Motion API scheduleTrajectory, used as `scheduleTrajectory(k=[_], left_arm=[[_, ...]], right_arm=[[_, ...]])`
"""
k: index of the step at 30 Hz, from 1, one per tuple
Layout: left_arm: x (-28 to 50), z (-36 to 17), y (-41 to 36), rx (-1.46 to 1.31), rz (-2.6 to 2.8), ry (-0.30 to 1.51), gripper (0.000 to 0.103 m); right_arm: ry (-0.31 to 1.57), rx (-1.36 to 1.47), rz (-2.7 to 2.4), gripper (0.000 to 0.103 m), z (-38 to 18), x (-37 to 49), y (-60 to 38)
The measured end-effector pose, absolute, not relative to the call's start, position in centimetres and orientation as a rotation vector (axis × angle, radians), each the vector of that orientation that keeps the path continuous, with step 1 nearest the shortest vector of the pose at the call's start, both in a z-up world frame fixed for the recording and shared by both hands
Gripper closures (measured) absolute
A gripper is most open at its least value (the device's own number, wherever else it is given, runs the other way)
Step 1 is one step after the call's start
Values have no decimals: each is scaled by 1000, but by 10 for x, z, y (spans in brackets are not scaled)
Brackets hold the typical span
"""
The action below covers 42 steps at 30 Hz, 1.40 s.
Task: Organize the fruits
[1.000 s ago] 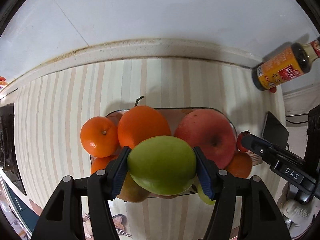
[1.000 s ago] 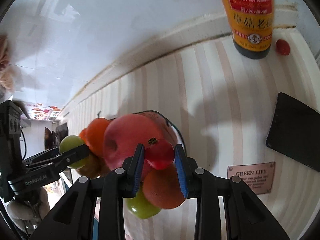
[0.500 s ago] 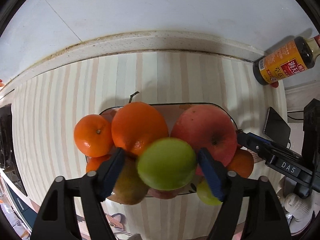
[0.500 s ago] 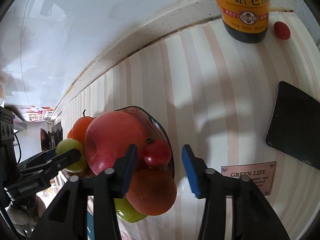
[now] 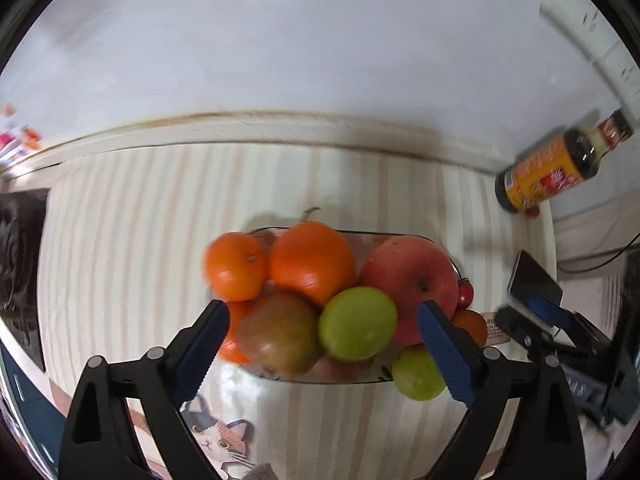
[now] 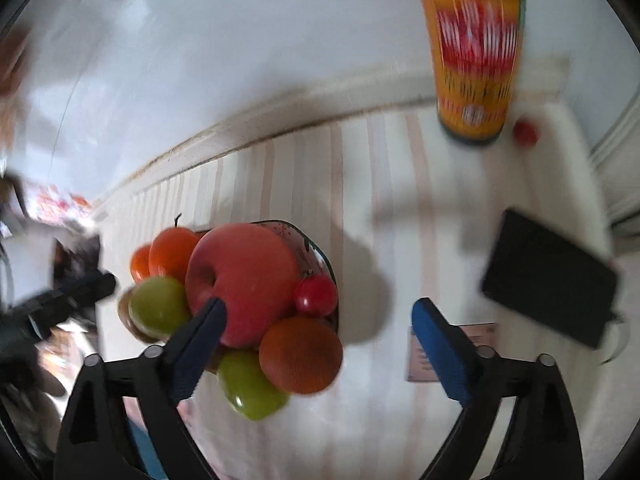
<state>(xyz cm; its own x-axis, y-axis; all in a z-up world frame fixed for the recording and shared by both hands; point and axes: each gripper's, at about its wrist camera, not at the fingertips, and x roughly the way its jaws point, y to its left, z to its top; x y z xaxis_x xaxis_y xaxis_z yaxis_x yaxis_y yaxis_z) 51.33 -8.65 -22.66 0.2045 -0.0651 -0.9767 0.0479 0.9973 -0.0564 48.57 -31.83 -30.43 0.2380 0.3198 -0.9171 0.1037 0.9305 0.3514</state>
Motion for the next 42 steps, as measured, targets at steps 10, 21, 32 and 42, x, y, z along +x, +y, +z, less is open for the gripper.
scheduleTrajectory(k=[10, 21, 32, 42], left_arm=[[413, -182, -44, 5, 43, 1195, 7], [316, -109, -22, 24, -54, 1008, 7], [208, -53, 5, 72, -134, 909, 7], [143, -26, 17, 62, -119, 842, 7]], right_arm=[[1172, 115, 78, 2, -211, 394, -261], [1024, 156, -9, 2, -123, 295, -222], [888, 167, -74, 2, -46, 158, -187], [820, 140, -76, 1, -7, 75, -177]])
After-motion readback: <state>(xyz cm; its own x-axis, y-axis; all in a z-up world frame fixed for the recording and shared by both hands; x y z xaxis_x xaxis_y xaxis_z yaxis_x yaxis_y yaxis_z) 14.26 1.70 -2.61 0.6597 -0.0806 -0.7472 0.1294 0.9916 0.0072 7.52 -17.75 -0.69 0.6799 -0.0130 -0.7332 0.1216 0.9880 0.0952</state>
